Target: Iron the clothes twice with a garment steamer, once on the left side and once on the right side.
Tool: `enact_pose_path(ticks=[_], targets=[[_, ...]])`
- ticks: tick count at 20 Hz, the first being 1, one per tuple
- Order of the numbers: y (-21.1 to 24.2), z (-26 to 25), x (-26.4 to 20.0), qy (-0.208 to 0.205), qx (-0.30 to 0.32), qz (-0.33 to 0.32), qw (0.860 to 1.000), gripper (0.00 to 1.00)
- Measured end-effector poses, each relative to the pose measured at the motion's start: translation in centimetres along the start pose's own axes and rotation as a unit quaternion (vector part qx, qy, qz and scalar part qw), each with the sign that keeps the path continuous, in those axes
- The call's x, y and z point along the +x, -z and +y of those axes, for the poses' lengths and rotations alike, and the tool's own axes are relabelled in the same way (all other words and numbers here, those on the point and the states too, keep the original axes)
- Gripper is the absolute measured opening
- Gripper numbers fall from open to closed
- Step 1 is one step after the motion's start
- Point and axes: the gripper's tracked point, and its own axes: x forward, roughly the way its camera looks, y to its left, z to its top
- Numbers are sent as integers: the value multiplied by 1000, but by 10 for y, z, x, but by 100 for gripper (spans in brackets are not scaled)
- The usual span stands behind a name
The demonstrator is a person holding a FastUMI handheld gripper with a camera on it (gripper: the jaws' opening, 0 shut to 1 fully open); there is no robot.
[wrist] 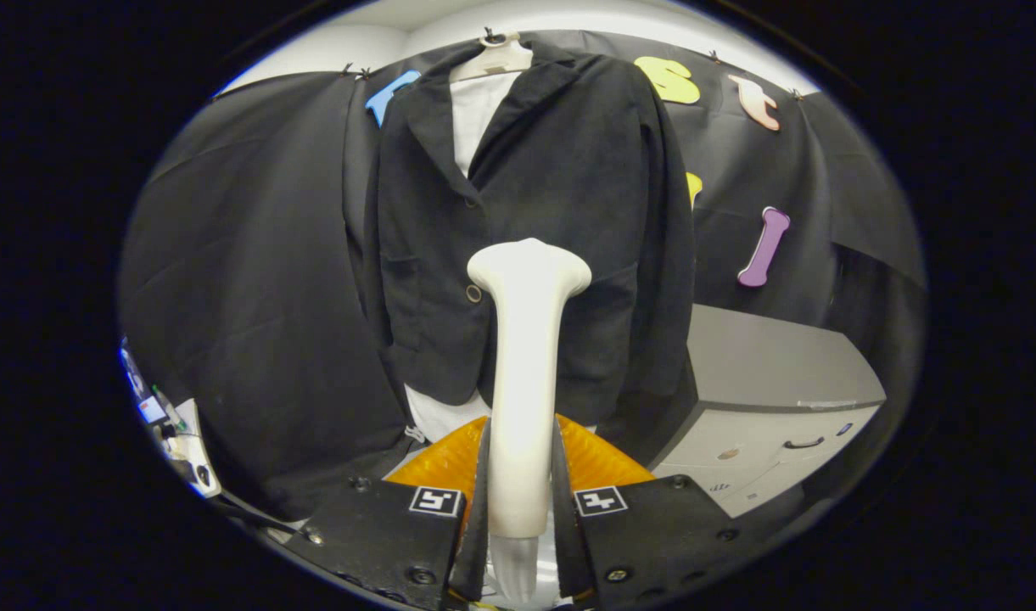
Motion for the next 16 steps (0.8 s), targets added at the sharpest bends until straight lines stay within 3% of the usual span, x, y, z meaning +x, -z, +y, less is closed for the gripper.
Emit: enact_pose_path(ticks=[16], targets=[[57,11,7,-1,-12,66,998,35]])
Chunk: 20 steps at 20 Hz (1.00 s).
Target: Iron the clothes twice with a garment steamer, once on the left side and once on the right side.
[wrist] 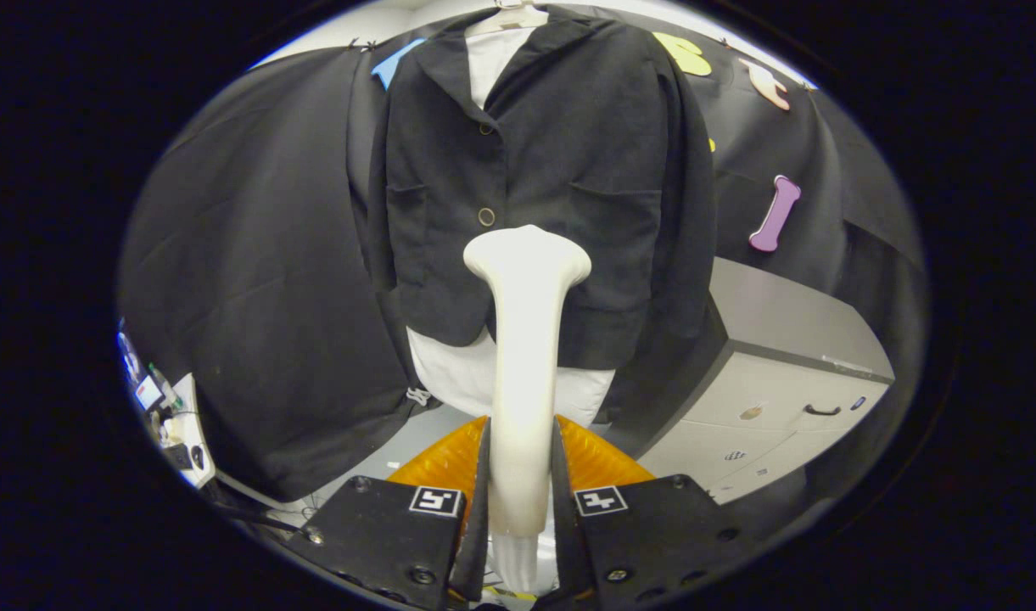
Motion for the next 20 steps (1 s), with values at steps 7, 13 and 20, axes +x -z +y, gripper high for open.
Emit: enact_pose_path(ticks=[7,13,20], targets=[[-41,22,-40,-13,-3,-49,999,35],[-102,50,-76,-33,-3,-110,993,35],[-183,90,-85,-60,-12,-177,982,35]])
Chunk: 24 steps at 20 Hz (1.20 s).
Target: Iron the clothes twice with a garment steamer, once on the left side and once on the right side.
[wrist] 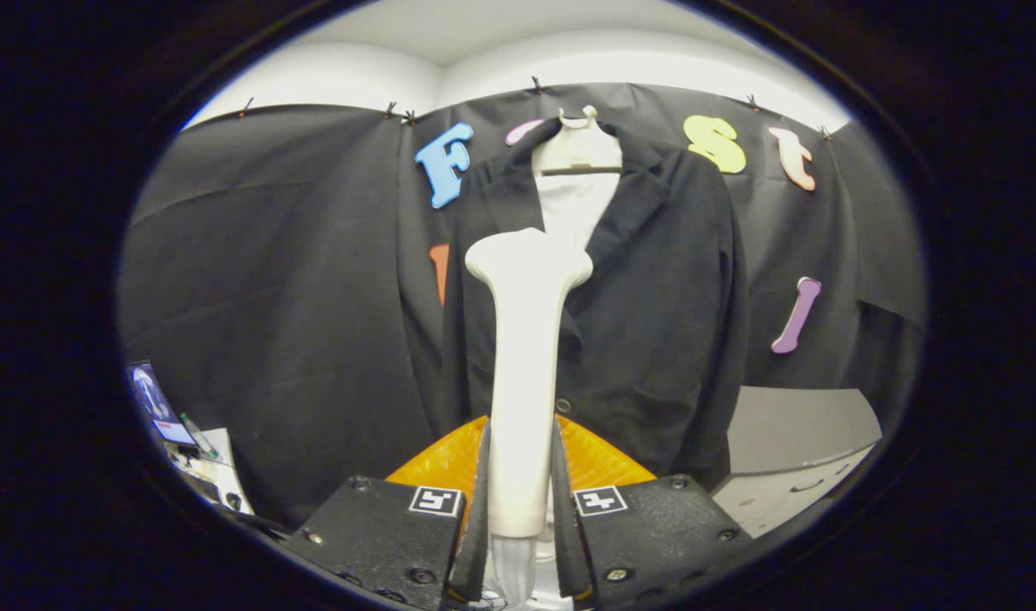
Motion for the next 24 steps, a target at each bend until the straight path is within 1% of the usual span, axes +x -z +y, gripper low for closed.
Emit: enact_pose_path(ticks=[5,10,12,17,24], targets=[[-37,36,27,-28,-15,-27,999,35],[-56,60,55,-47,-29,-41,998,35],[-61,60,69,-45,-31,-45,998,35],[-49,49,89,-35,-25,-27,999,35],[-23,42,88,-34,-26,-4,999,35]])
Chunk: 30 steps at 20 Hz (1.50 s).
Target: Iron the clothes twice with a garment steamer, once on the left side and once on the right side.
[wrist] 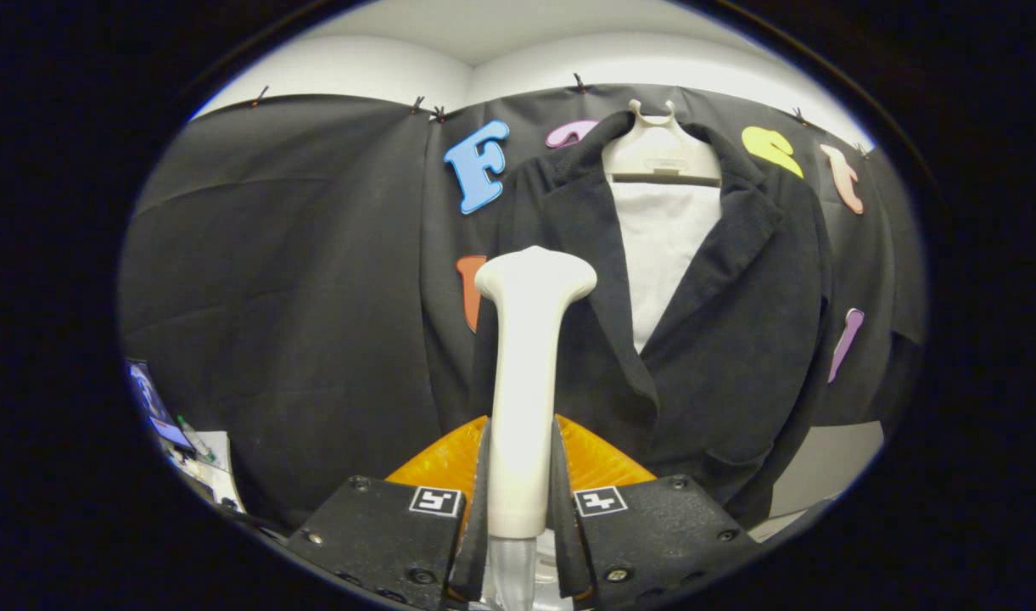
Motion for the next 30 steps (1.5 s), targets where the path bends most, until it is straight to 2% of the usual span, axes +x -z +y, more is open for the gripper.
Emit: enact_pose_path(ticks=[12,30], targets=[[61,-11,-21,11,-1,53,999,35],[162,-17,-31,13,12,147,989,35]])
